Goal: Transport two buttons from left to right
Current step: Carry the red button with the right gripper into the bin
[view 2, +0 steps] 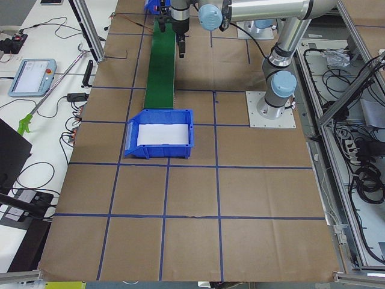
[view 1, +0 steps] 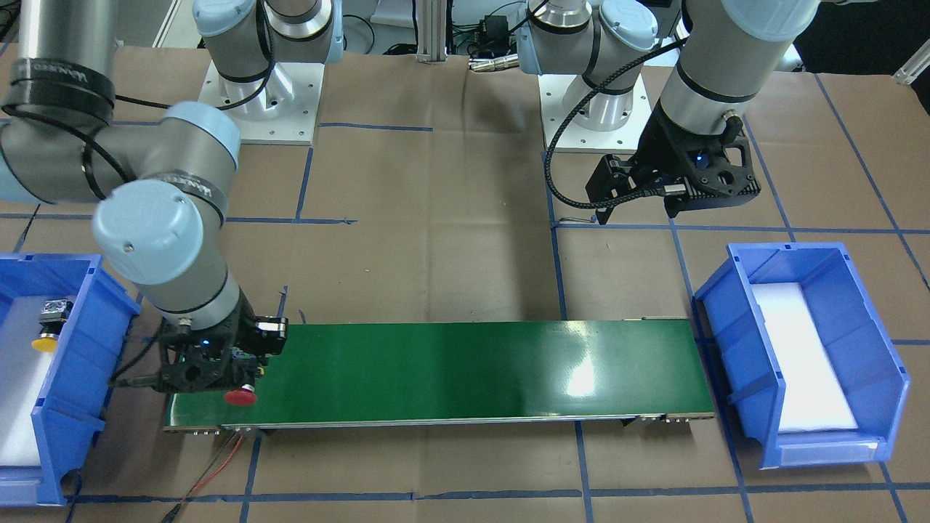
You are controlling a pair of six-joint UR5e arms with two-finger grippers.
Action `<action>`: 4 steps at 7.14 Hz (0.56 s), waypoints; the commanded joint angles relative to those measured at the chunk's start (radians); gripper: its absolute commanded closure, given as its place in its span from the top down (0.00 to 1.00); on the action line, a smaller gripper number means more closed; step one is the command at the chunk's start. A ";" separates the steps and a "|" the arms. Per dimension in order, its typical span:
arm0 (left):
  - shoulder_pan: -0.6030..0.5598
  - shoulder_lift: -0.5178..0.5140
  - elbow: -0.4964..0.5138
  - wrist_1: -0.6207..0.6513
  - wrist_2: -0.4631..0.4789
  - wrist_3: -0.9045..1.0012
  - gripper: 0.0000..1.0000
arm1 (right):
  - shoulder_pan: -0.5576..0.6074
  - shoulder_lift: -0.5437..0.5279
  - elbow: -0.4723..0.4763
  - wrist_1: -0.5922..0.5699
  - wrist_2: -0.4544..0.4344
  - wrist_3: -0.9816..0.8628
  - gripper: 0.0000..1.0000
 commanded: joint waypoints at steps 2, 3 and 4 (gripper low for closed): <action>0.000 0.001 0.000 0.000 0.000 0.000 1.00 | -0.259 -0.066 -0.068 0.110 0.015 -0.234 0.07; 0.000 0.001 0.000 0.000 0.000 0.000 1.00 | -0.333 -0.051 -0.074 0.106 0.070 -0.282 0.06; 0.000 0.000 0.000 0.000 -0.001 0.000 1.00 | -0.354 -0.023 -0.079 0.091 0.075 -0.351 0.06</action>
